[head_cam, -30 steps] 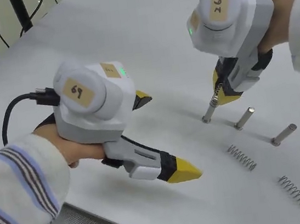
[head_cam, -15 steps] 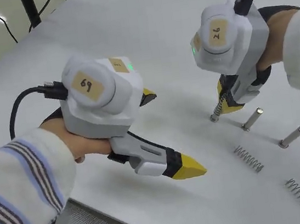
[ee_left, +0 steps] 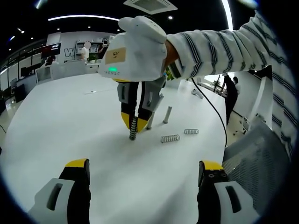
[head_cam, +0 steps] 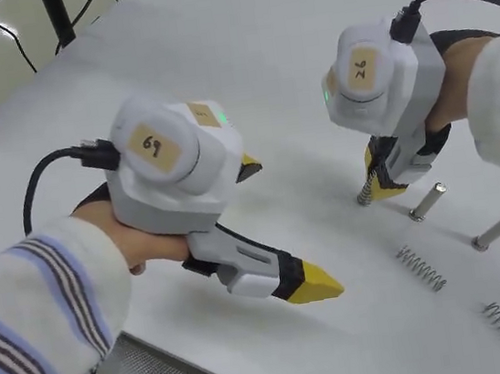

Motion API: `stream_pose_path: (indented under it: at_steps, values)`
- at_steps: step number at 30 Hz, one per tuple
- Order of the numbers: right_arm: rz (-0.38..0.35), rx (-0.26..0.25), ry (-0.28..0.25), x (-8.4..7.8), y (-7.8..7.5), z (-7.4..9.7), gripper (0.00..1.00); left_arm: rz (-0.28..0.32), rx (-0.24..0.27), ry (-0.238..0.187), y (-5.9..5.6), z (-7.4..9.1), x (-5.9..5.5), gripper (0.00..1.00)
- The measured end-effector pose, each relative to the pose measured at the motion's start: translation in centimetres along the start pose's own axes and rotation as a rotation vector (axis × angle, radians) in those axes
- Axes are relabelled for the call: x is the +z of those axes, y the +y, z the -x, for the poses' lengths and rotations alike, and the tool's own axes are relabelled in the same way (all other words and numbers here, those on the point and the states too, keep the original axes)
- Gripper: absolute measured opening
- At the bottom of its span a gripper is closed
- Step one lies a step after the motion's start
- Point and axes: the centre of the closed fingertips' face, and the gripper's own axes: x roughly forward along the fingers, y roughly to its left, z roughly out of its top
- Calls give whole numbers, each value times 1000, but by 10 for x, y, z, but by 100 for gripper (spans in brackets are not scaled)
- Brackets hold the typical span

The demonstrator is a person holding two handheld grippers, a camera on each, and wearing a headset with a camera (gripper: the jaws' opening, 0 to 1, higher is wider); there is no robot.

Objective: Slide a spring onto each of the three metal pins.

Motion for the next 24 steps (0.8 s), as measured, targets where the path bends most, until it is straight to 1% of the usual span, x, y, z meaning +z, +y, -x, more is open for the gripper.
stream_pose_path:
  at_steps: [5,7,10,14,17,22,24]
  values:
    - [1,4,2,-1,-1,-2,9,-1,6,-5,0,0,1,93]
    - [18,12,-1,-1,-1,-3,9,-2,9,-7,1,1,3,92]
    - [9,9,-7,-1,-2,-3,9,2,10,-13,1,1,4,92]
    - [15,13,-3,-2,-2,-4,10,-5,10,-8,0,1,4,92]
    - [25,-4,-2,-2,-4,-4,14,-6,9,-6,0,1,4,92]
    - [20,4,-10,0,-2,-2,14,-5,6,0,-1,1,2,91]
    - [4,13,-13,0,-1,-2,15,-7,7,6,-1,0,1,89]
